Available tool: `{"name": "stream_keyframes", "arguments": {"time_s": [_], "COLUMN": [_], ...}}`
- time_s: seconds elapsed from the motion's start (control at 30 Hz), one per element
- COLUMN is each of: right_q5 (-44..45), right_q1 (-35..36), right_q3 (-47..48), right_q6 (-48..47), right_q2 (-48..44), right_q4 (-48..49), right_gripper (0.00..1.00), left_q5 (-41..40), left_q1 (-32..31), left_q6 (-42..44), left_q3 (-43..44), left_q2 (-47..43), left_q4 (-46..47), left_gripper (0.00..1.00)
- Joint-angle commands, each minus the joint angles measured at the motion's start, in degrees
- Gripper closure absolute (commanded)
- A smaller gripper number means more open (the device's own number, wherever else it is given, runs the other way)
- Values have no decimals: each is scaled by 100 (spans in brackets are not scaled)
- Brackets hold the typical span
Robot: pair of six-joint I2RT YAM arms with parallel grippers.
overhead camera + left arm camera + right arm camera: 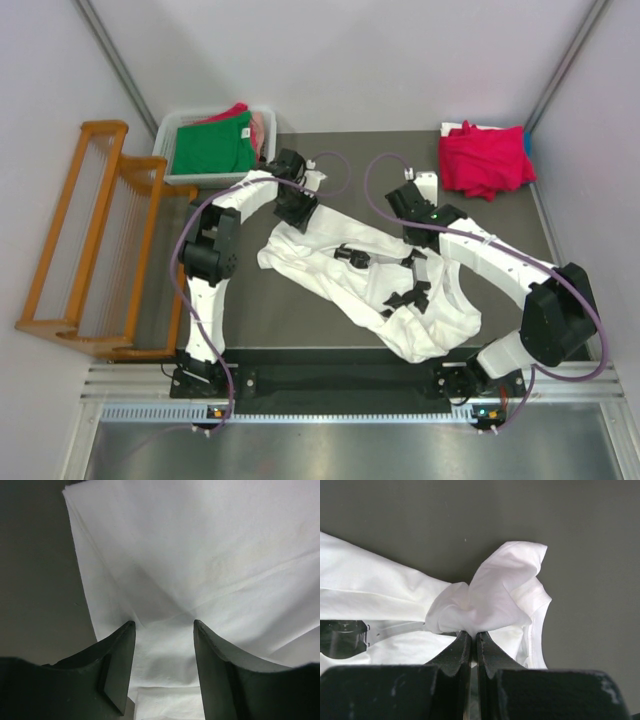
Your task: Fold and stack the t-shirts
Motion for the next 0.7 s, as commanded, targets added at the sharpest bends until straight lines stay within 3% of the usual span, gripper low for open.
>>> {"name": "stream_keyframes", "arguments": {"time_s": [0.0,0.33,0.57,0.67], "right_q5": [-5,-5,-5,-5], "right_q1": [67,67,59,59], "right_q3": [-95,-59,-42,-33], "right_q6": [73,64,55,46], "right_q2": [19,46,54,37], "right_q4": [258,249,258,249], "right_gripper": [100,100,100,100], "left_q5": [33,113,104,78], "left_q1": [-34,-43,-43,-43], "left_q6": [-32,-59,-6,-15], "left_q3": [325,492,281,334], "left_q2": [106,195,45,10], "left_q4": [205,82,143,117], "left_gripper": [45,48,68,89]}}
